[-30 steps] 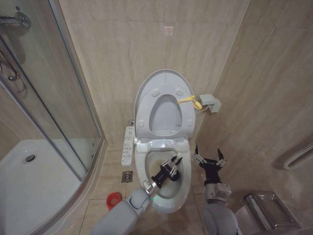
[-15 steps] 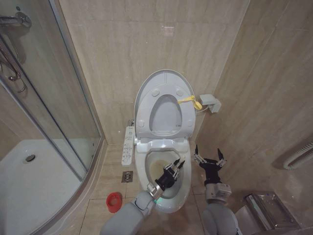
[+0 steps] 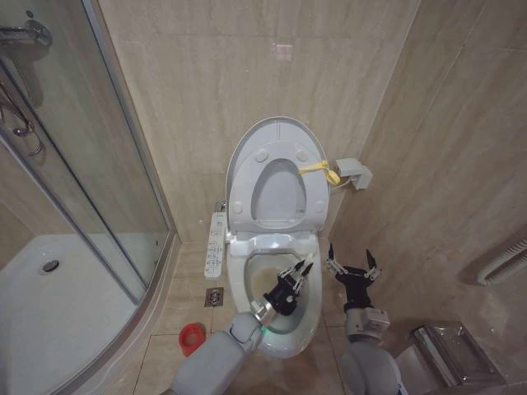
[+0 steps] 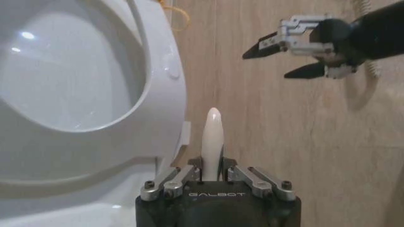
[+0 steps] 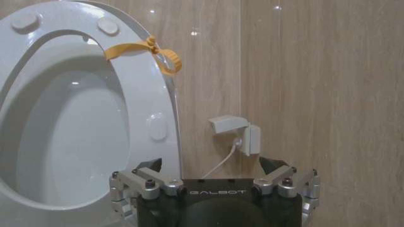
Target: Open the toilet lid, clean the toilet bowl with a toilet brush, close the toilet lid, and flush.
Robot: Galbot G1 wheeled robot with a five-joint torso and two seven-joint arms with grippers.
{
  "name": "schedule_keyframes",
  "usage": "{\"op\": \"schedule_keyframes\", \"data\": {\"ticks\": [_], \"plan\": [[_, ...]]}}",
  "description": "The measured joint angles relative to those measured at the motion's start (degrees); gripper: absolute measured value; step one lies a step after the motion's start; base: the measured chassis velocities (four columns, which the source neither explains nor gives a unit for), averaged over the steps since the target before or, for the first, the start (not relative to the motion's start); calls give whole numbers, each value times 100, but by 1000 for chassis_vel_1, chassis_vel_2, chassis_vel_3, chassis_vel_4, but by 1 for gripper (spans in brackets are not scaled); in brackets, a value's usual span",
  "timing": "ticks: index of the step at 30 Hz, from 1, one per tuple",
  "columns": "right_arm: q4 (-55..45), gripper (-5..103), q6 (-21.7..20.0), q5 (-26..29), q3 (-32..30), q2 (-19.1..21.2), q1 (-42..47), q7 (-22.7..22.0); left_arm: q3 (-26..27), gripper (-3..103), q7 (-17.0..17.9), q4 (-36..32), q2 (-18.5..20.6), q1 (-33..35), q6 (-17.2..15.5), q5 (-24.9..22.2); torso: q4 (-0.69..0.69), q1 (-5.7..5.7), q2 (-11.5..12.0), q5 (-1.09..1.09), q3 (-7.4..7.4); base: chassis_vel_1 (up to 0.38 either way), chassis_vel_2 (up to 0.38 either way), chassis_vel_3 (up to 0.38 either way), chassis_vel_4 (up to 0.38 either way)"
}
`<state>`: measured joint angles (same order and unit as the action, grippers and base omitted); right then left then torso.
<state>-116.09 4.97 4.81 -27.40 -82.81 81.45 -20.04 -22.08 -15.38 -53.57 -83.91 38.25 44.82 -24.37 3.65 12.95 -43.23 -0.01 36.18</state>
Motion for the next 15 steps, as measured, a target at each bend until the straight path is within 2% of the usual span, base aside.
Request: {"op": "schedule_keyframes", "data": {"ticks": [9,15], "plan": [[0,100,0,0,0,0,0,0,-24,20,27,-172,40,-277,-60,-83,2,0,0,1,0,0,0,0,0],[0,100,0,0,0,0,0,0,-29,19,-140,299,-226,-115,101,-25,1,0,0,0,0,0,0,0,0]]}}
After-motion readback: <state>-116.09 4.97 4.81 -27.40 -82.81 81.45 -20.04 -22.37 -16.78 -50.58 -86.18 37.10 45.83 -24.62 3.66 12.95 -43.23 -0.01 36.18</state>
